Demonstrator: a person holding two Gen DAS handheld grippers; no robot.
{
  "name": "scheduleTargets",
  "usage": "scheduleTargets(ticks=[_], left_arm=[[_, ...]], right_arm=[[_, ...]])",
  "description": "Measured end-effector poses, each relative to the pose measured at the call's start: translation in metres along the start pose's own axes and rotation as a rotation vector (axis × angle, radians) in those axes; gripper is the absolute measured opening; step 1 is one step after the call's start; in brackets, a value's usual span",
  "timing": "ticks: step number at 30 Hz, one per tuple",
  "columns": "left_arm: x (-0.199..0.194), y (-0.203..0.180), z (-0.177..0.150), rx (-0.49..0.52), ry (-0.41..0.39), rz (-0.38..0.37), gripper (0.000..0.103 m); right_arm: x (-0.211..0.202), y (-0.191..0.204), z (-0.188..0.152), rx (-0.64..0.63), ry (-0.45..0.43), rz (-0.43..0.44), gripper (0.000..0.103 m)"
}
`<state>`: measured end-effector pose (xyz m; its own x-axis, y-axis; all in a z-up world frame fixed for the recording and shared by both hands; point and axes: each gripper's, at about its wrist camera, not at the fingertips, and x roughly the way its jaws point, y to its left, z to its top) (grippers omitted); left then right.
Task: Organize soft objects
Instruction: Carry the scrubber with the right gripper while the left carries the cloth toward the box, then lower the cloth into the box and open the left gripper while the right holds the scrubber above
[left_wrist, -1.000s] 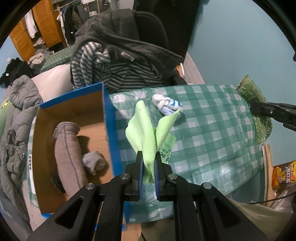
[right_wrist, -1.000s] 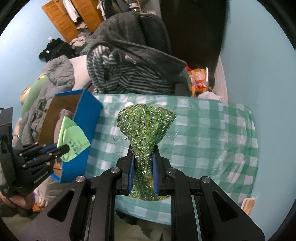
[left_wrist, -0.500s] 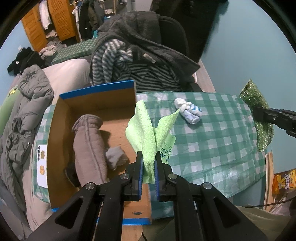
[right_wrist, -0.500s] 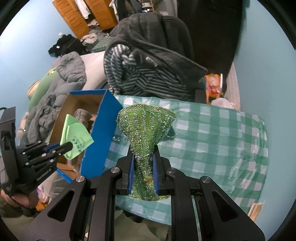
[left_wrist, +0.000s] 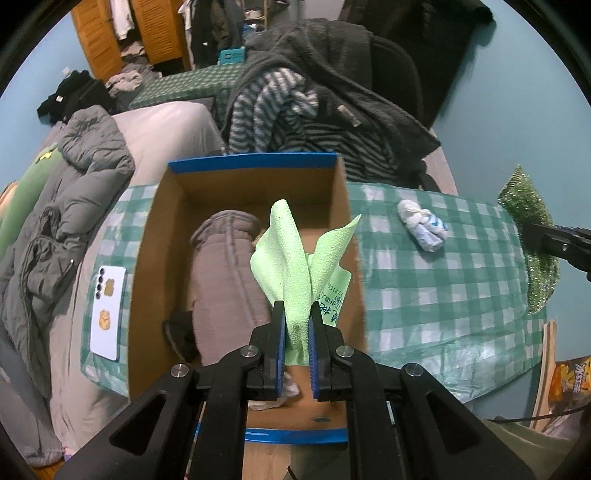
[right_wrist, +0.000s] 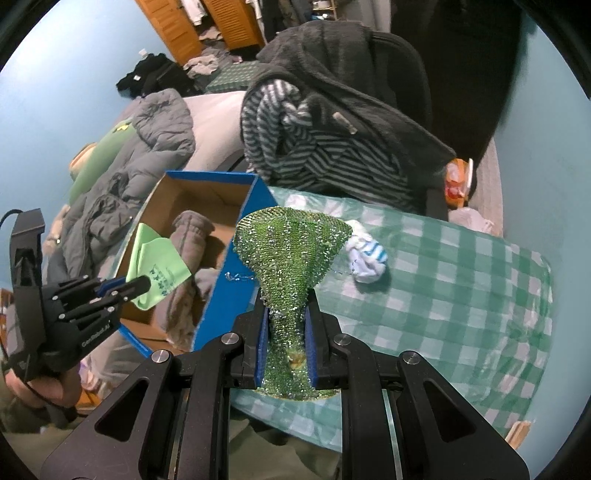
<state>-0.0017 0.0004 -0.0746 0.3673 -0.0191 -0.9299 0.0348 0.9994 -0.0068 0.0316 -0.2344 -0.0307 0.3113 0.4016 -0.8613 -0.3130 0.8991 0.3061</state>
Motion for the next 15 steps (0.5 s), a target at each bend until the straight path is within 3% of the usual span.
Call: scheduleTargets(ticks=[15], left_arm=[[0.030,0.048,-0.006,-0.056,0.067,0.013,0.010]], right_arm=[[0.037,0.059,0.021,-0.088,0.037,0.058,0.015]])
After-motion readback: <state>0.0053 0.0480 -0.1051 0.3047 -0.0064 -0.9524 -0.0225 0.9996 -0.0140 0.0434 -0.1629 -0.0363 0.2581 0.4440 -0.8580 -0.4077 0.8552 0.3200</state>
